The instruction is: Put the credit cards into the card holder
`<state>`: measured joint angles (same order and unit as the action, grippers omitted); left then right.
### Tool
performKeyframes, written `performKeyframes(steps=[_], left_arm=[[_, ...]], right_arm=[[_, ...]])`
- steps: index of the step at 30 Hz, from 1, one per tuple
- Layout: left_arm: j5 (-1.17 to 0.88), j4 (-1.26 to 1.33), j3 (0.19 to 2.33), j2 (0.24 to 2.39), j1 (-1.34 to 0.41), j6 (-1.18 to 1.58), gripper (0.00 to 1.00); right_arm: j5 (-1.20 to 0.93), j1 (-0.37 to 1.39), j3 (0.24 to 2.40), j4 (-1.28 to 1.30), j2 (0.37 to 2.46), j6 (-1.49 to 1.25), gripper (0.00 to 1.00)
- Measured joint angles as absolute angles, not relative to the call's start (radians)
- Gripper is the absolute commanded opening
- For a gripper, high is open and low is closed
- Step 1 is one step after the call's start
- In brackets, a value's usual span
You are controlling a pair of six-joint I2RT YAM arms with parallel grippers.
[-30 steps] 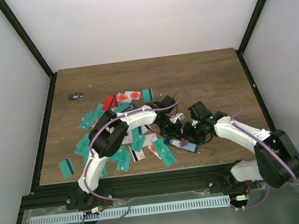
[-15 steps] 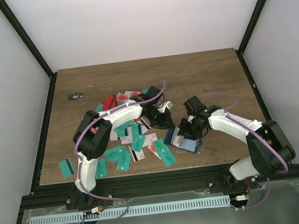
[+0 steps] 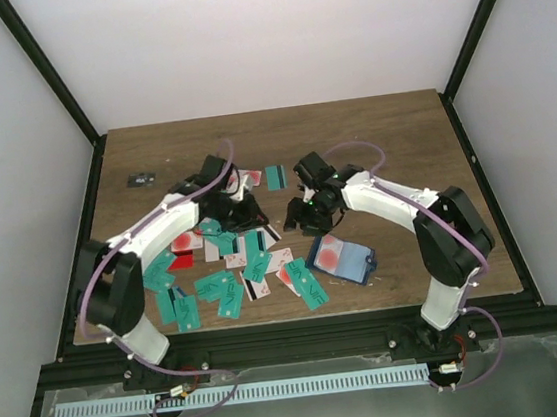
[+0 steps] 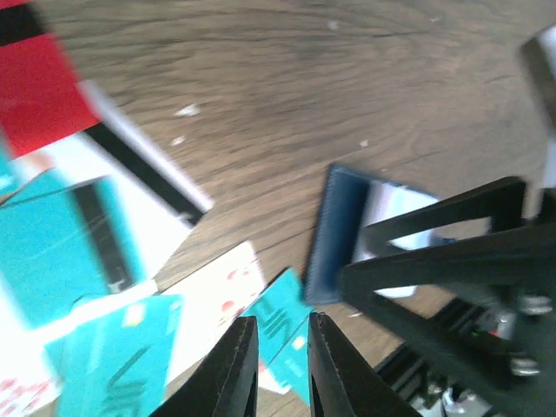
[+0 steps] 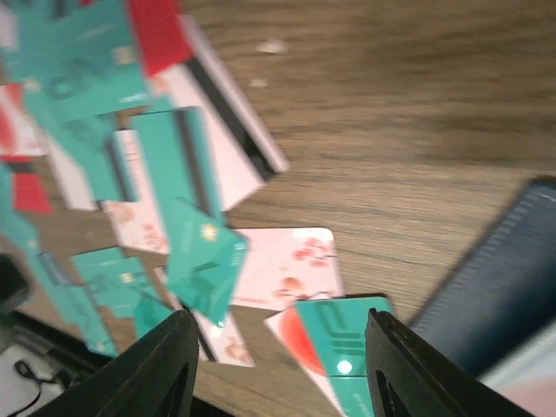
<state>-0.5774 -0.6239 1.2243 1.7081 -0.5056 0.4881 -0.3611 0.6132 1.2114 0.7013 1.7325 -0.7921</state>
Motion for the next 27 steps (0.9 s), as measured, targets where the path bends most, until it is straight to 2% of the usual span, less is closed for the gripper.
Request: performKeyframes(steps=[4, 6, 9, 17, 27], left_arm=[[-0.465, -0.664, 1.119, 1.583, -0.484, 0.466, 0.35], [-0.412, -0.683, 1.052, 1.53, -0.486, 0.464, 0.45], [-0.339, -0.714, 0.949, 1.464, -0.486, 0.474, 0.53], [-0.25, -0.725, 0.789, 1.35, -0.498, 0.512, 0.59], [-0.132, -0.696, 0.744, 1.434, -0.585, 0.57, 0.58]], right_arm=[[-0.409, 0.627, 1.24, 0.658, 1.713, -0.758, 0.59], [-0.433, 0.631, 1.215, 0.632, 1.681, -0.743, 0.6], [-0.462, 0.631, 1.127, 0.588, 1.608, -0.728, 0.61], [-0.518, 0.632, 0.854, 0.52, 1.415, -0.728, 0.62], [-0.523, 0.632, 0.746, 0.514, 1.286, -0.73, 0.62]])
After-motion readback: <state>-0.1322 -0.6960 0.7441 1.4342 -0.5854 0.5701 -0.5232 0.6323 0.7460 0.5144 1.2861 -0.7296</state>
